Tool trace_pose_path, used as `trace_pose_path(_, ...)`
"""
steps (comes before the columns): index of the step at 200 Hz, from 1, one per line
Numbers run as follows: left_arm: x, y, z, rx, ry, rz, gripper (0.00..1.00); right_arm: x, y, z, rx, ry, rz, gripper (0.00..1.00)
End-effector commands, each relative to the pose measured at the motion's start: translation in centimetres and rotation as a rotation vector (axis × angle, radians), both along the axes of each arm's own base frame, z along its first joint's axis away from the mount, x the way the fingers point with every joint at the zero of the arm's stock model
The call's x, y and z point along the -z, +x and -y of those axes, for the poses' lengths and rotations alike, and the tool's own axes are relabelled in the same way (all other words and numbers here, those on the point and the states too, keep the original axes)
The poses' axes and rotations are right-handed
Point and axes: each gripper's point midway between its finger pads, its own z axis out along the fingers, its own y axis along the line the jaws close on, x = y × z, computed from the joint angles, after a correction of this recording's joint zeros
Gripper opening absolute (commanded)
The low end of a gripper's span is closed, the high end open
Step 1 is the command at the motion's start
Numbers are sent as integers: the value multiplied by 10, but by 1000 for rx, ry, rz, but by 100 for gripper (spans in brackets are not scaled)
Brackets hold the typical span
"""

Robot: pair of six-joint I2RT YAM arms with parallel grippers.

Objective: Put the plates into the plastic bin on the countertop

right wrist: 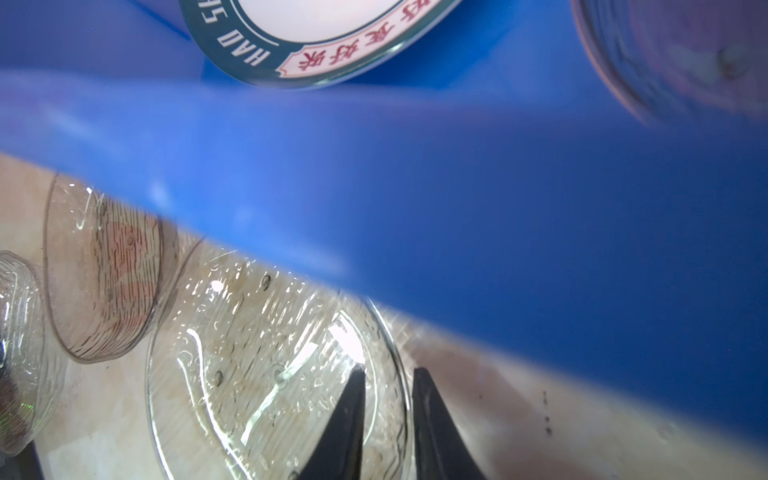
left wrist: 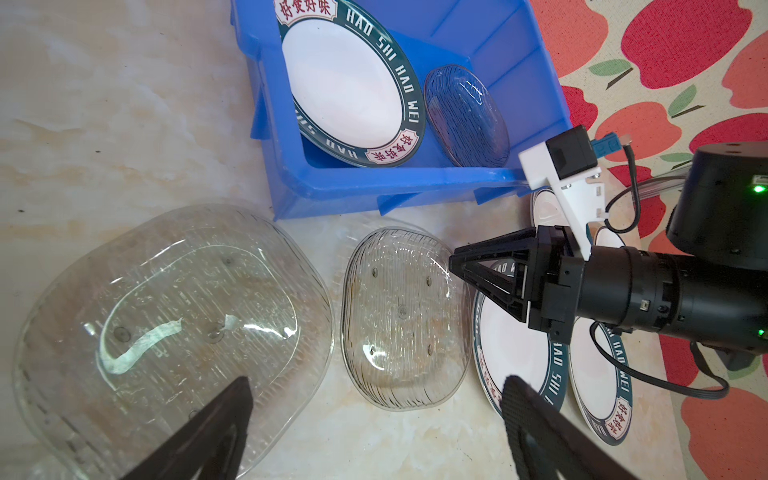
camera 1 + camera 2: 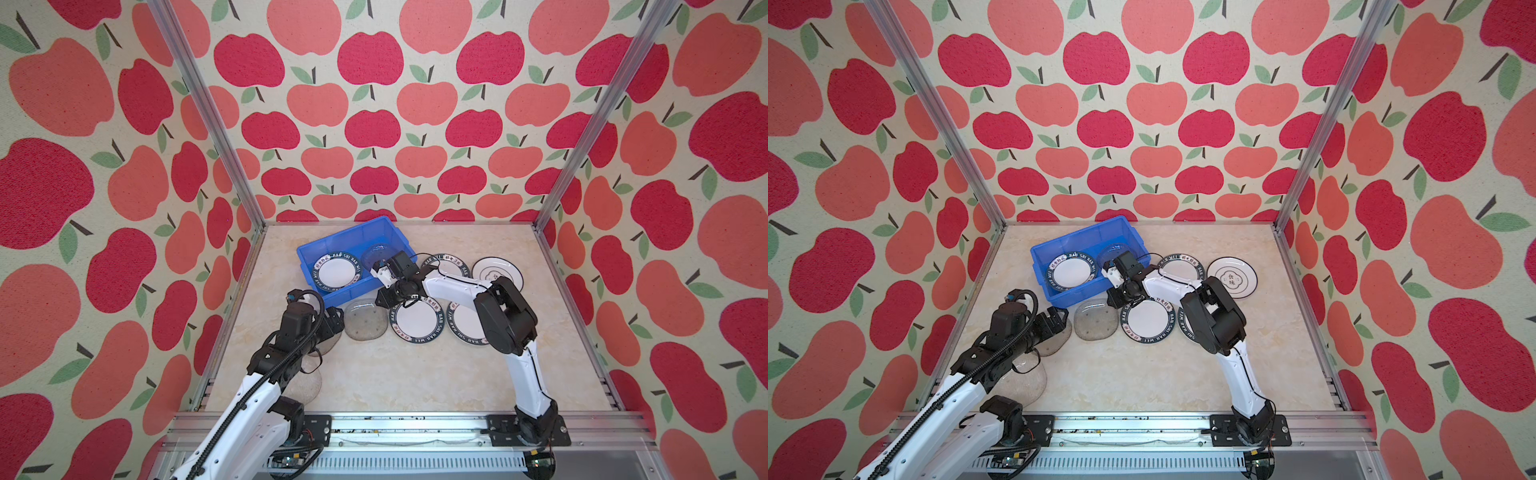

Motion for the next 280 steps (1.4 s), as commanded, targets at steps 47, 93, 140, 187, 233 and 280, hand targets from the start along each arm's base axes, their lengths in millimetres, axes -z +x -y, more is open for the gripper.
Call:
trace_pose_path(47,2,-2,-2,4,12,-6,96,42,-24,24,-2,-144,-99,25)
trace_pose_path(93,3,-3,-1,6,6,-11,95,47,-25,28,3,-157,-106,25)
trace_pose_path(140,7,-4,-1,-1,-3,-13,95,52,-26,26,5,-165,-122,25)
trace_pose_path(187,8,-2,0,1,-6,-15,95,62,-28,32,11,-196,-126,26)
trace_pose_path(233,8,0,1,2,-8,-13,95,54,-28,31,22,-157,-112,37)
trace_pose_path(280,4,3,1,2,-7,1,95,5,-10,12,14,-83,-39,37)
